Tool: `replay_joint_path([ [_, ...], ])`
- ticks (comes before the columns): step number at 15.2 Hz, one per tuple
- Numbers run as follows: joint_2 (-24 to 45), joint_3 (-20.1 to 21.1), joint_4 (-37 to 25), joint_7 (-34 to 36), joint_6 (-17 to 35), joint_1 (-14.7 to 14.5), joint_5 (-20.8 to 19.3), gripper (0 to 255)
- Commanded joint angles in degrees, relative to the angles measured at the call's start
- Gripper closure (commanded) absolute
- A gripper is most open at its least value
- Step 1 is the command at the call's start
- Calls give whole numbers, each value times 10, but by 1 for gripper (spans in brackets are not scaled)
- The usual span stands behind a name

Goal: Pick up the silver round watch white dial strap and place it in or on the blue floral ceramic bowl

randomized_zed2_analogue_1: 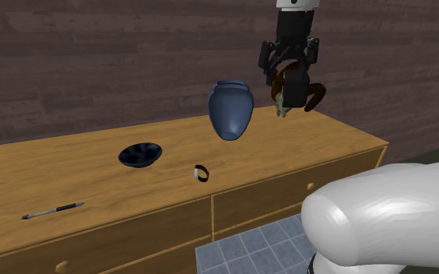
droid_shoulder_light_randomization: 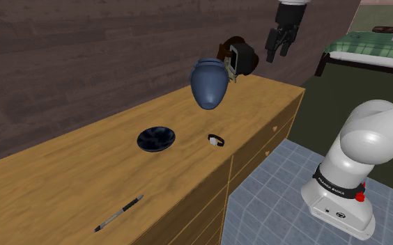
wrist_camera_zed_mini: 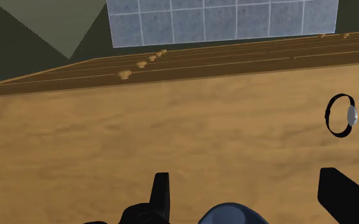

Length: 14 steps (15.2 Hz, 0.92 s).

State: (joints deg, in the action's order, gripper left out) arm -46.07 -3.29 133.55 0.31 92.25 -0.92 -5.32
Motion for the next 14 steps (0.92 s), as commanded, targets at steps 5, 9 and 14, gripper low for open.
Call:
replay_joint_path([
  [5,20,21,42,28,51,-16,28,0],
  [9,49,44,75,53,106,-34,57,0],
  [14,102,73,103,82,178,-59,93,0],
])
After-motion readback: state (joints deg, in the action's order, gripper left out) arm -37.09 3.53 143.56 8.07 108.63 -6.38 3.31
